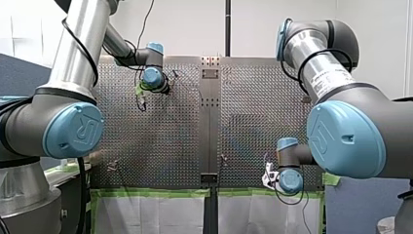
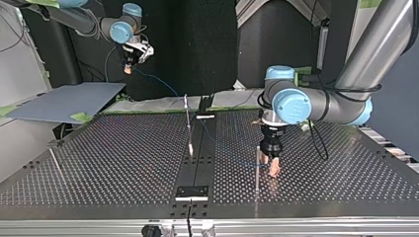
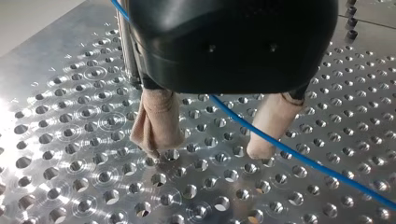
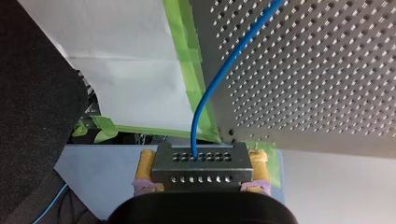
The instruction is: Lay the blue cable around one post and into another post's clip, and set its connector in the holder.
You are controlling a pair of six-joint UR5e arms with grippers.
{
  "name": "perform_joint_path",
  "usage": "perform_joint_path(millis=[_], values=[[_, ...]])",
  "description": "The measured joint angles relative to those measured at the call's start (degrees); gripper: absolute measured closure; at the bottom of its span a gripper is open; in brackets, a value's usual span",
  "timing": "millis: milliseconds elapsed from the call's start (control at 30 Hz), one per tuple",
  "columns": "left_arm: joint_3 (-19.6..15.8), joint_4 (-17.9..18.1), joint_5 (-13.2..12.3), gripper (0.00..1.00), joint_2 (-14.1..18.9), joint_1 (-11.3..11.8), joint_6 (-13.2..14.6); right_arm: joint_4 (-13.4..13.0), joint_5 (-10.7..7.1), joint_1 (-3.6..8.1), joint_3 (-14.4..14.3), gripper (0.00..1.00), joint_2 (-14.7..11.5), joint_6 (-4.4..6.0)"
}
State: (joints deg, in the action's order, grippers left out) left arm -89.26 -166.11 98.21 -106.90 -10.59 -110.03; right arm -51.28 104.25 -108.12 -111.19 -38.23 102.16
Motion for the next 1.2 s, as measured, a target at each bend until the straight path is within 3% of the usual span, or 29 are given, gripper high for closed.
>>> perform_joint_path(millis=[167,533,833,1200], values=[[0.00,0.00,0.03,0.00,0.00,0.16,0.00,-2.75,0.60,0.62,1.28,1.00,2.75,1.62],[0.01,0.01,0.16,0.00,0.00,0.29,0.25,-8.68,1.40,2.67,6.44,1.00,8.69,3.44],[0.00,-0.01,0.22,0.00,0.00,0.37,0.26,-13.31,1.42,4.05,9.96,1.00,13.30,3.36],[-0.01,0.01,0.18,0.00,0.00,0.46,0.24,-18.44,1.19,4.16,11.24,1.00,18.42,2.91]])
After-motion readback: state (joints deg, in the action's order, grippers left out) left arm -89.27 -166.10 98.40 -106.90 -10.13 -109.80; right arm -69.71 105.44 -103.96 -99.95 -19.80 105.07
